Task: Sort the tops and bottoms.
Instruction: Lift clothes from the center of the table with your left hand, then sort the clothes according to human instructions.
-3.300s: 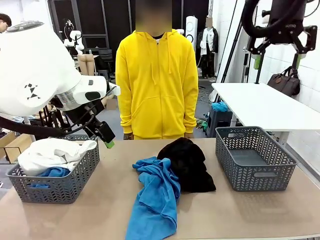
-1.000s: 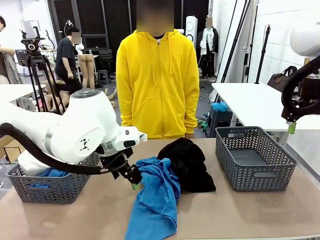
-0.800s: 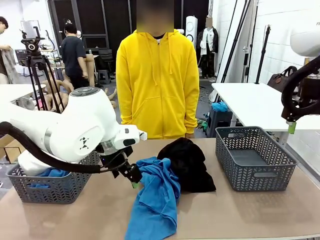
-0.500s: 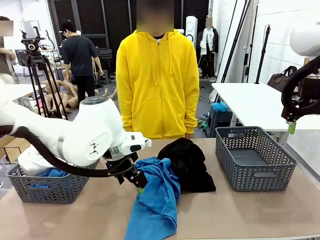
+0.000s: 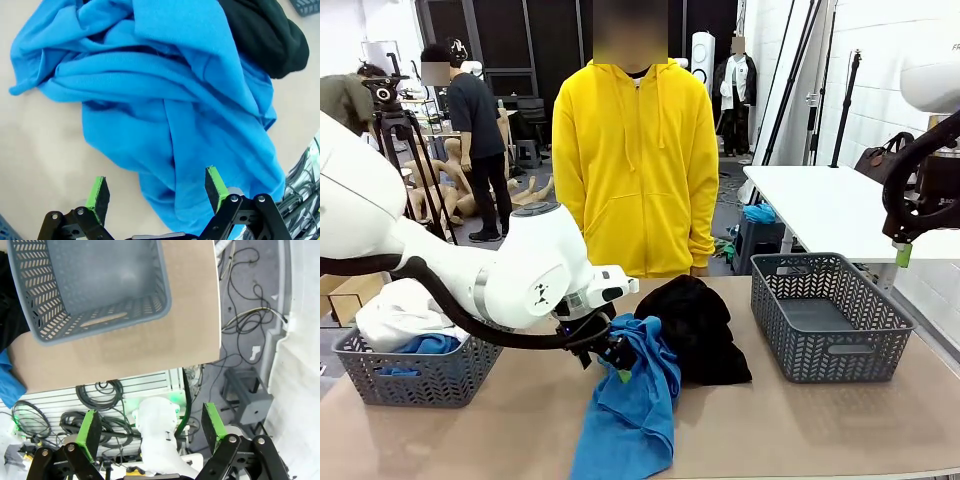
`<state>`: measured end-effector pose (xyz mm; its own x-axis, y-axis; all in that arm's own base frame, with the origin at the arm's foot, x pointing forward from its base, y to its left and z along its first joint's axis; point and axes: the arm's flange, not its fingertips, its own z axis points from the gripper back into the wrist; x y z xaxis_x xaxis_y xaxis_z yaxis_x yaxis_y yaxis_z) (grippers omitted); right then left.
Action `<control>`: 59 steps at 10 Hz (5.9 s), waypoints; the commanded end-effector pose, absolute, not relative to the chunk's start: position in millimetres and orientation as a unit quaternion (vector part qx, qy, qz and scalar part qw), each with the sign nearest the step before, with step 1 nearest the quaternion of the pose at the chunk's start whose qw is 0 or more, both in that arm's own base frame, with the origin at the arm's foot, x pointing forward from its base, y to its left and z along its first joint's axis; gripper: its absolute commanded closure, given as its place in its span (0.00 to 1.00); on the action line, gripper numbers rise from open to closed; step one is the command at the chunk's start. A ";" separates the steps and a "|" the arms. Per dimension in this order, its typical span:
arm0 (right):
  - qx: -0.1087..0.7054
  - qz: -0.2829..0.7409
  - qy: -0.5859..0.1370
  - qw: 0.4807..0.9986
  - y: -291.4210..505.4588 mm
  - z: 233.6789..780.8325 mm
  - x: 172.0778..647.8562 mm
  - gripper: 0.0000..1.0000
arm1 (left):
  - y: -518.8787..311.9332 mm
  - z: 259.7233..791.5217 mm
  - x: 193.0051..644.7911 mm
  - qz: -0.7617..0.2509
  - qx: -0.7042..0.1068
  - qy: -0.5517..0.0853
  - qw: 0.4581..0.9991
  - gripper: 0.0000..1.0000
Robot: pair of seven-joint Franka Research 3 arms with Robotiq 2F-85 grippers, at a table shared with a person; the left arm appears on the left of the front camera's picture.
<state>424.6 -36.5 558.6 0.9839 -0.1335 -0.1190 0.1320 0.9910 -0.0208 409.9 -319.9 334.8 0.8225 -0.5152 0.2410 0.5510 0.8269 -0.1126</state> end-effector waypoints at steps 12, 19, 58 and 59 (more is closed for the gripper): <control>0.001 -0.071 0.060 0.996 -35.2 559.2 425.8 0.00 | -322.6 318.6 406.2 -0.310 -0.133 -0.110 0.935 1.00; 0.001 -0.071 0.060 0.996 -35.2 559.2 425.8 0.00 | -290.3 420.9 392.5 -0.296 -0.112 -0.197 0.928 1.00; 0.001 -0.071 0.060 0.996 -35.2 559.2 425.8 0.00 | -316.9 752.9 346.9 -0.299 0.080 -0.365 0.878 1.00; 0.001 -0.071 0.060 0.996 -35.2 559.2 425.8 0.00 | -299.1 766.7 350.6 -0.296 0.095 -0.385 0.869 1.00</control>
<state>424.9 -36.5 559.0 0.9840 -0.1335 -0.1182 0.1320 0.9910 -0.0207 349.4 -313.3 754.3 0.5562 -0.5810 0.5942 0.4624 0.8105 0.3596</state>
